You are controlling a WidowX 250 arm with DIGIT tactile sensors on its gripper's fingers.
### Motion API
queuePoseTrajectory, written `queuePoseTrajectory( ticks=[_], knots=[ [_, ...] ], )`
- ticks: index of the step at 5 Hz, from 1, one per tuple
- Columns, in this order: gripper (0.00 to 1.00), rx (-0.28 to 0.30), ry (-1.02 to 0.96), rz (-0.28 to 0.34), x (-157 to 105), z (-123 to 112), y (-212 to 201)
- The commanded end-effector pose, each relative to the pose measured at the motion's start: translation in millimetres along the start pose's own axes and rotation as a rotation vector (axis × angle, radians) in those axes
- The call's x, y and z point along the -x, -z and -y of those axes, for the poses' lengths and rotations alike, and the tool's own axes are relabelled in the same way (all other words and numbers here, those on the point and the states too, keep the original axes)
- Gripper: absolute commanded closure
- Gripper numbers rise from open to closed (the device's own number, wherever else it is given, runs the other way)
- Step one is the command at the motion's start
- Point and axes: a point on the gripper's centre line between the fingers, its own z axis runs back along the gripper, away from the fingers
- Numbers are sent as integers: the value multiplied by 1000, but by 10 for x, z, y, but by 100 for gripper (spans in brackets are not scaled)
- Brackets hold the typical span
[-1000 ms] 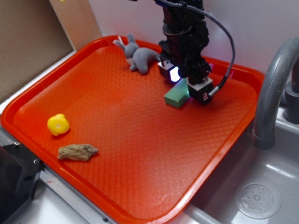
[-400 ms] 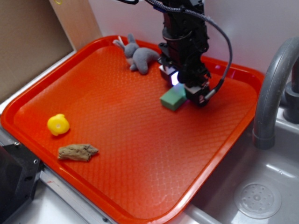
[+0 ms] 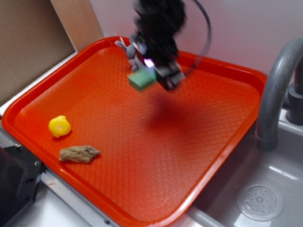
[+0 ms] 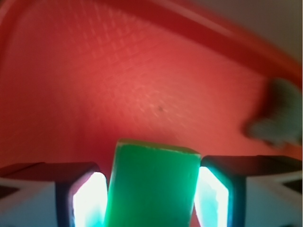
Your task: Grab the green block.
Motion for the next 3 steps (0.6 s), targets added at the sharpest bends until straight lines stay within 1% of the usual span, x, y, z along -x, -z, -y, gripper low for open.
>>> queuePoseTrajectory(
  ticks=[1,2,3],
  knots=[
    [100,37,-137,103,493,-476,-1069],
    [100,62,-178,114,611,-571,-1208],
    [100,98,-180,122,622,-552,-1185]
  ],
)
